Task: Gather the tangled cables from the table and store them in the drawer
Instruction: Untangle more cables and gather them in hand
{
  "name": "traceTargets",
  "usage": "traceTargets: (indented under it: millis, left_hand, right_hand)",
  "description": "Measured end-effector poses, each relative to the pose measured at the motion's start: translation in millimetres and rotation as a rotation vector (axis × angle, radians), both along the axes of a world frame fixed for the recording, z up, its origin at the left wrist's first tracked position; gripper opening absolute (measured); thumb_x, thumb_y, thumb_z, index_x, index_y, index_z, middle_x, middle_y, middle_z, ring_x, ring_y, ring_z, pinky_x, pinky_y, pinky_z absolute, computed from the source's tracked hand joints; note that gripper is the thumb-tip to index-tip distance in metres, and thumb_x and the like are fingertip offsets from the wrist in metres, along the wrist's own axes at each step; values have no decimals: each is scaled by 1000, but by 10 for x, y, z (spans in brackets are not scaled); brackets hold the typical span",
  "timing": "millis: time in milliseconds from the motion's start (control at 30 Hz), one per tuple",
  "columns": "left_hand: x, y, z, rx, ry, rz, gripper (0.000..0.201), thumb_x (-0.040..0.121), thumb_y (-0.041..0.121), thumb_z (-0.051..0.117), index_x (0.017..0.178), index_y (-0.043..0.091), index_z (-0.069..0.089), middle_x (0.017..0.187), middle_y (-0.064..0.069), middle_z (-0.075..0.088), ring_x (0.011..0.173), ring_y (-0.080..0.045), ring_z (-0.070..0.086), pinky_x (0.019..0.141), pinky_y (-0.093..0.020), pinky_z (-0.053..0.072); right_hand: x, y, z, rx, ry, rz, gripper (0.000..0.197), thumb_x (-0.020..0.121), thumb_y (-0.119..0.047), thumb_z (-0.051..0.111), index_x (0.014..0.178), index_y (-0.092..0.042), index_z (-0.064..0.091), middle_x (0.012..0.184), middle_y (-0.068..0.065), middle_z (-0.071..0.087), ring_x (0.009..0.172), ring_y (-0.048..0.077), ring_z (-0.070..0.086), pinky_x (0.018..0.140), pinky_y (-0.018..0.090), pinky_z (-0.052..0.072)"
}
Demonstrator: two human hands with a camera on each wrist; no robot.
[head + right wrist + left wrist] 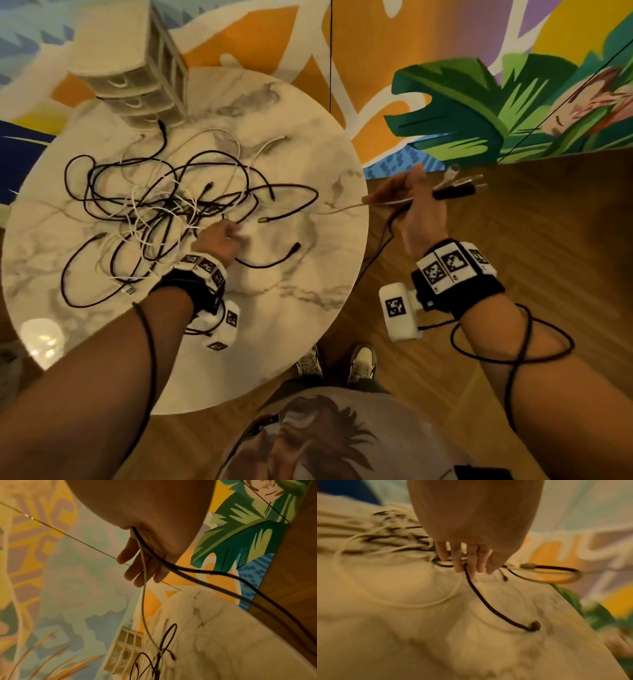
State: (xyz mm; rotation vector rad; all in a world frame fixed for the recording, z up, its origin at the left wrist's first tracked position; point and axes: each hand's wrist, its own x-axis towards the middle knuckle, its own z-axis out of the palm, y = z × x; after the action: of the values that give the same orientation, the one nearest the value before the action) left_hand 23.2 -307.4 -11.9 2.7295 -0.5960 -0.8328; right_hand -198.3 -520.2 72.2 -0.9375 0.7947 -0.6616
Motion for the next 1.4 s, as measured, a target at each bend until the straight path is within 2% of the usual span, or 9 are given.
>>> traceTargets:
  millis: [67,133,233,467,700,867,1067,1300,1400]
  left_hand:
    - [-182,-74,209,169,-269,-234,26,86,29,50,103,14,63,110,-16,64,106,-36,55,90,-41,41]
    - [-537,-196,381,-23,-468,-433,27,79,32,46,93,14,63,98,-11,63,94,-34,57,81,-41,44]
    - [-1027,-477,544,-411,-253,-518,36,82,35,56,114,19,54,110,-4,51,83,-20,54,68,-32,45]
    - [-899,-352,-25,-275,229,-223,20,94,23,54,86,6,62,88,-16,60,91,-33,58,73,-32,37]
    - [-283,-182,347,-321,-98,-62,47,91,43,39,93,4,67,102,-19,67,97,-34,60,83,-38,44]
    - [-734,-576,770,-371,-360,-217,33,96,33,43,91,12,67,97,-12,68,95,-33,60,77,-40,48]
    - [-1322,-606,838,-199,-447,-406,24,94,30,38,94,18,59,94,-2,65,85,-27,62,59,-32,37]
    - [-1295,-287,229,-485,390,105,23,95,30,53,94,7,56,79,-9,61,59,-19,57,43,-25,44]
    - [-929,14,-136,-339,398,148,4,94,16,55,93,12,56,77,-5,57,70,-27,57,56,-29,48]
  right_hand:
    - [-34,10,53,1,14,9,54,104,-34,26,66,-7,53,54,3,63,57,21,65,76,39,56]
    - [-16,105,50,-39,69,79,60,104,-35,24,61,-4,54,53,9,63,63,28,66,72,33,57]
    - [34,273,64,-37,60,216,68,103,-39,23,57,-1,54,53,14,60,67,33,62,79,37,54]
    - [-10,135,348,82,-154,212,70,103,-41,20,42,-11,38,39,2,30,41,19,27,50,28,36]
    - [-265,-398,329,-192,65,-156,59,102,-43,24,51,-16,35,41,-5,30,42,16,26,48,28,26]
    - [6,304,230,-242,318,378,47,103,-14,29,57,-10,42,35,-7,44,35,3,35,43,14,30]
    - [148,655,34,-304,685,688,65,98,-55,25,54,-15,50,31,-10,44,45,7,43,53,23,31]
    - [116,550,-127,-304,571,622,38,102,-36,33,85,-27,66,73,4,60,49,3,46,58,21,35]
    - [83,375,-62,-269,468,432,41,102,-33,32,93,-24,71,61,-1,48,44,4,39,55,24,31]
